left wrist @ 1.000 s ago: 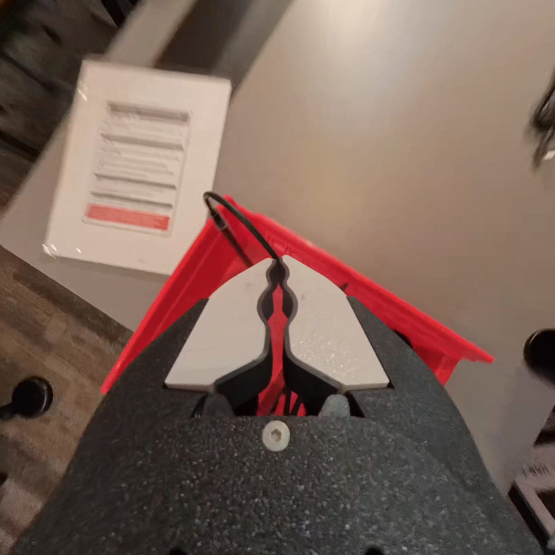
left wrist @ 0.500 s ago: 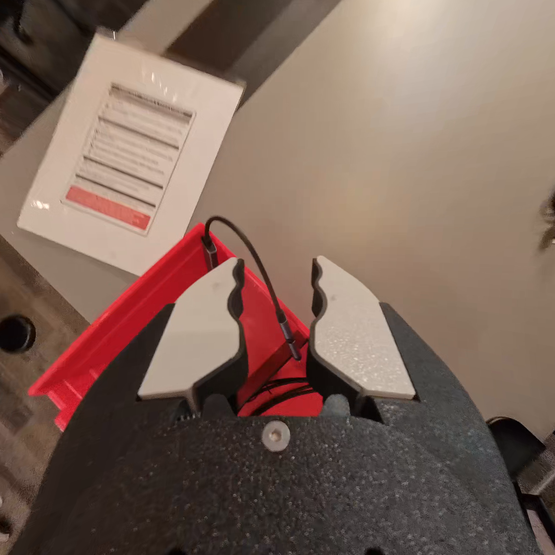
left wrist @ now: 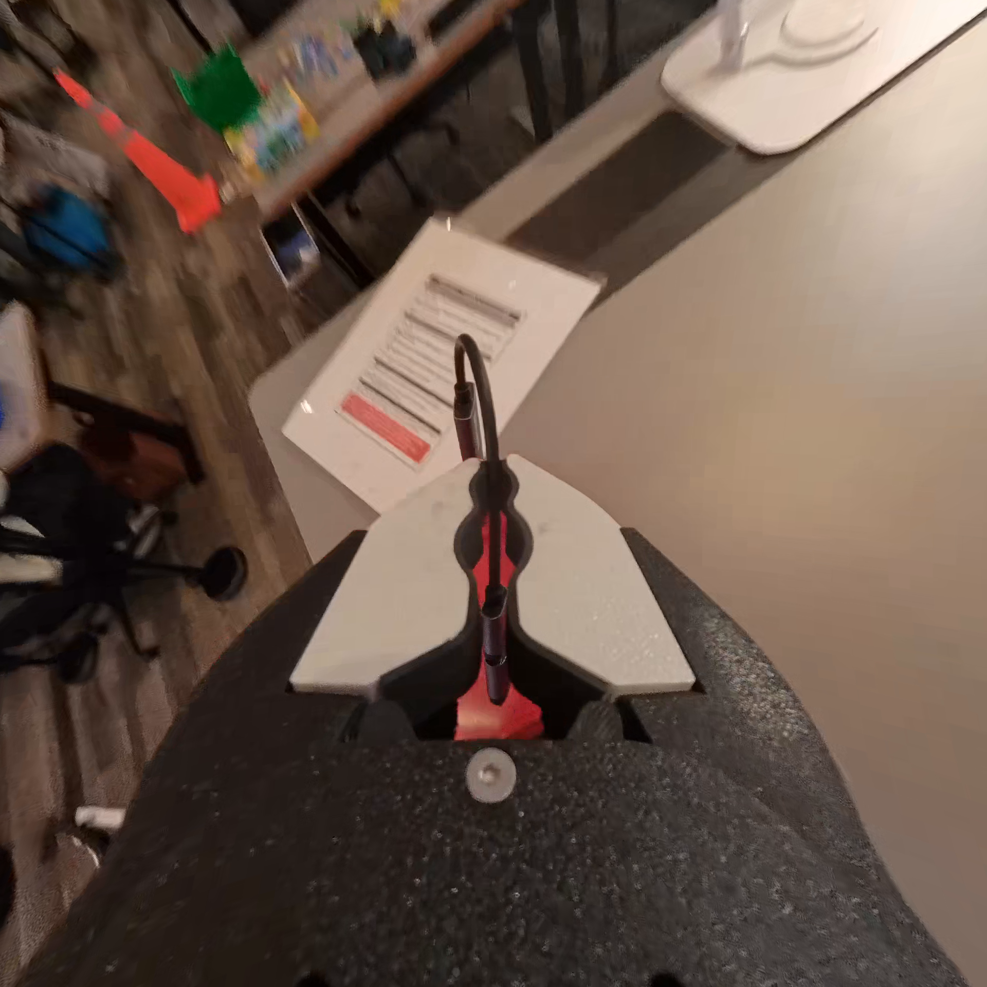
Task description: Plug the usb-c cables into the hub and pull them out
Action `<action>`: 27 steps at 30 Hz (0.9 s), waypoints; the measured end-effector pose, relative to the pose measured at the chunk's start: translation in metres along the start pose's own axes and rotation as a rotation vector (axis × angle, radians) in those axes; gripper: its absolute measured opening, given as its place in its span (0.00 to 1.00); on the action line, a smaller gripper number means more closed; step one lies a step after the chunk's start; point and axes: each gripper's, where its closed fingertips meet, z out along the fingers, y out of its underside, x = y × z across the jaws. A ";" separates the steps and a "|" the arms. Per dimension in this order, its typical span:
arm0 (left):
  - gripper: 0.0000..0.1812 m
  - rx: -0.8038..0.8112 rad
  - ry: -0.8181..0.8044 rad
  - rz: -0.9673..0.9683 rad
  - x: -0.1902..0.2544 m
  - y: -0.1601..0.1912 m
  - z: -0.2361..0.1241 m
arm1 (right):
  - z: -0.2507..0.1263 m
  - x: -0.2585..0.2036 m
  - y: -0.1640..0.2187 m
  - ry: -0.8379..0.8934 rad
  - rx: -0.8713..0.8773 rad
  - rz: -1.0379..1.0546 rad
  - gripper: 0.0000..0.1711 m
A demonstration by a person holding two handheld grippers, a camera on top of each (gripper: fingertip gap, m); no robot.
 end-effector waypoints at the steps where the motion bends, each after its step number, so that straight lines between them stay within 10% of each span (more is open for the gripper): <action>1: 0.01 0.052 -0.011 0.028 0.005 -0.015 -0.009 | 0.000 0.000 0.000 -0.004 0.000 0.001 0.02; 12: 0.02 0.504 0.451 -0.003 0.206 -0.121 -0.033 | 0.000 -0.006 -0.001 -0.029 0.006 -0.027 0.03; 27: 0.01 0.536 0.806 0.211 0.475 -0.085 -0.012 | -0.001 -0.017 -0.001 -0.098 0.013 -0.064 0.07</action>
